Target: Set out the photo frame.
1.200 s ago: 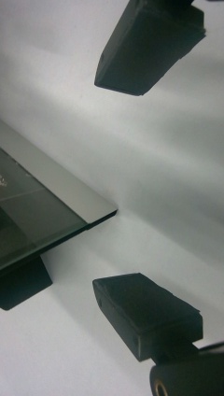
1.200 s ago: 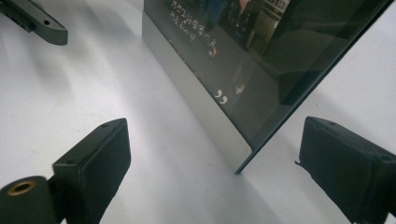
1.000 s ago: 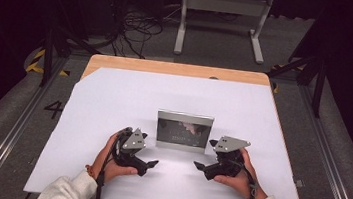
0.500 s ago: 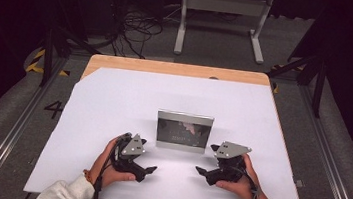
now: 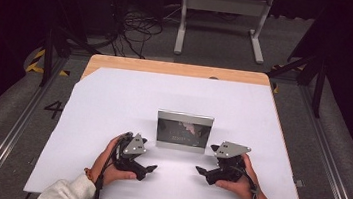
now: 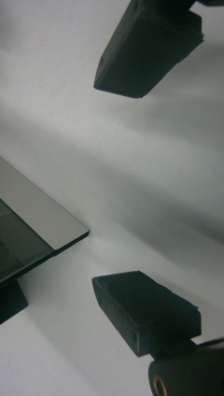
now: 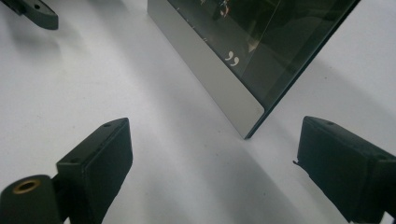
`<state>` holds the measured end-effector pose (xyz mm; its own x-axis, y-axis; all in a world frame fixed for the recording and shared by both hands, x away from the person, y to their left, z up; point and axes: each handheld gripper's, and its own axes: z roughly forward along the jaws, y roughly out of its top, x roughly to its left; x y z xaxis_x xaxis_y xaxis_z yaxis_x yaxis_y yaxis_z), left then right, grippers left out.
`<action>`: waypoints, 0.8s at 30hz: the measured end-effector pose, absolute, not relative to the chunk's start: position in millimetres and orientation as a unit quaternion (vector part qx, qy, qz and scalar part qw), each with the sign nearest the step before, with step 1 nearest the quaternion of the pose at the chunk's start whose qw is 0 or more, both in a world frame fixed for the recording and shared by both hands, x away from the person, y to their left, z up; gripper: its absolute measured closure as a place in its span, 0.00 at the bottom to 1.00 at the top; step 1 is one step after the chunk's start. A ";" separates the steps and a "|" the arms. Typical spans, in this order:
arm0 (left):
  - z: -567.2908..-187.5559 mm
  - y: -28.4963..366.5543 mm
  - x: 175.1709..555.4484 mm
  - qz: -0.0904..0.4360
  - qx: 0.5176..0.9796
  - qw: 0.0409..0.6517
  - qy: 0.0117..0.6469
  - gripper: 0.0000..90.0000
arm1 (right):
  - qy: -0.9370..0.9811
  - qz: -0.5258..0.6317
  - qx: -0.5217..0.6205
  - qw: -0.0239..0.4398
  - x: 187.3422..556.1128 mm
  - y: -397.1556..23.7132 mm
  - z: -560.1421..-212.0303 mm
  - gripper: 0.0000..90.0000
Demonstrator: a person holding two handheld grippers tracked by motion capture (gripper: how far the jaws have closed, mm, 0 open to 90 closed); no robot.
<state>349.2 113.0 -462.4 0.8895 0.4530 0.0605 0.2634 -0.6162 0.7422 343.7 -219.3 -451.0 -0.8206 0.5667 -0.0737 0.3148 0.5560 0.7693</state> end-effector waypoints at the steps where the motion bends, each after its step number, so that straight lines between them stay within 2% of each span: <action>1: -462.4 113.1 349.0 0.121 0.891 0.389 0.200 0.09 | 0.867 0.397 0.255 0.159 343.3 -219.5 -450.6 0.12; 24: -463.0 113.6 350.5 0.123 0.894 0.382 0.202 0.08 | 0.865 0.396 0.258 0.169 343.1 -221.2 -449.0 0.12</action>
<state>350.5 113.6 -463.0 0.8880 0.4550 0.0657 0.2672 -0.6271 0.7317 343.1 -221.2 -449.0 -0.8103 0.5794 -0.0876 0.3126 0.5538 0.7717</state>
